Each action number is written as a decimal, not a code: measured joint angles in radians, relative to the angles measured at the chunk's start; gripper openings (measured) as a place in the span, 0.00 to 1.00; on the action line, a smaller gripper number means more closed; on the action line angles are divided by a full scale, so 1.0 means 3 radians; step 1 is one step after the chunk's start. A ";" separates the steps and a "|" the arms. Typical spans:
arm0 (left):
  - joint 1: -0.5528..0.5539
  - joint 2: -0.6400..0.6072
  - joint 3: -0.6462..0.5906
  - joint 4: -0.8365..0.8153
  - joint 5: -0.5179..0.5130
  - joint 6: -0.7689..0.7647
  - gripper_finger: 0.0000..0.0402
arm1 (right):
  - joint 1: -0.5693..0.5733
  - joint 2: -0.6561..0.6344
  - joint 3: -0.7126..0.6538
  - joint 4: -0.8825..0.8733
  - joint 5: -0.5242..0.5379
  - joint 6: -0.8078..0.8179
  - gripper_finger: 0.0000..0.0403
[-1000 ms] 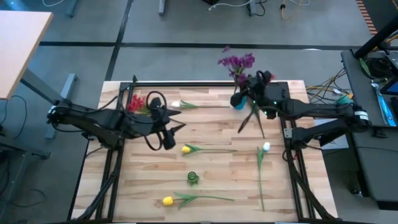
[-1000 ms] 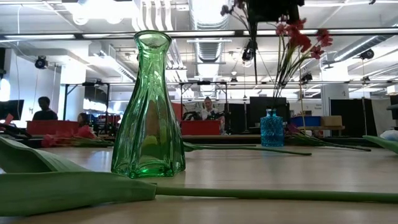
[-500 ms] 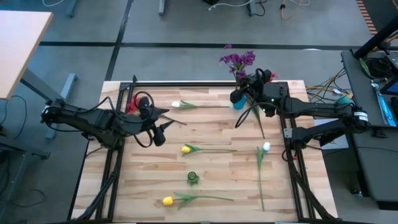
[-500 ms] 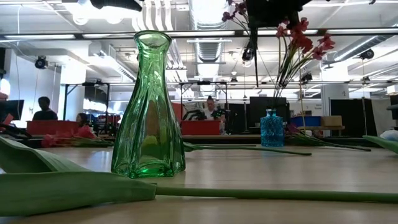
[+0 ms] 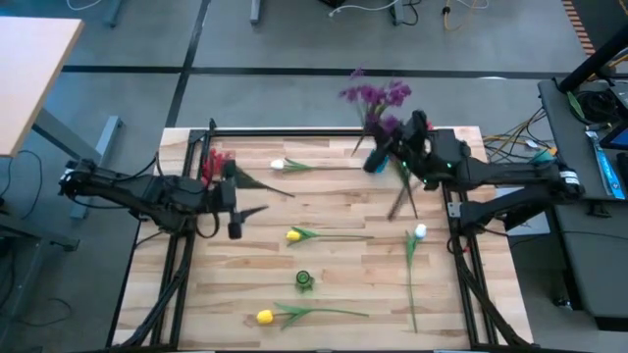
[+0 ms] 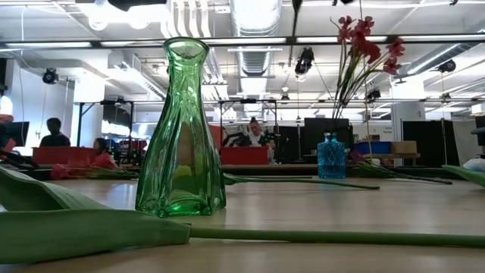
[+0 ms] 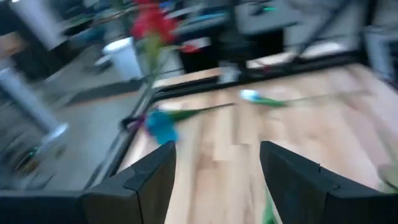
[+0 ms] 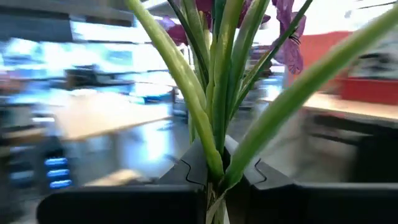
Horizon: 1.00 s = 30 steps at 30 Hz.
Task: Sort flowers into vase by color
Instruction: Put the bottom purple flowers into the blue vase
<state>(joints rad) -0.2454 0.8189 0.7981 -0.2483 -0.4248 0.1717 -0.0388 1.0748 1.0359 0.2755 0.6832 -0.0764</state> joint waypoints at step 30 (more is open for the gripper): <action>0.0028 -0.1034 -0.0836 0.0940 0.0400 0.0318 0.54 | -0.0227 0.0003 -0.0605 -0.1410 0.1772 0.1678 0.04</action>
<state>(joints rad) -0.2371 0.5087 0.5472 0.0338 -0.3047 0.2671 -0.1069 1.0756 0.8543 -0.1474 1.2147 0.4268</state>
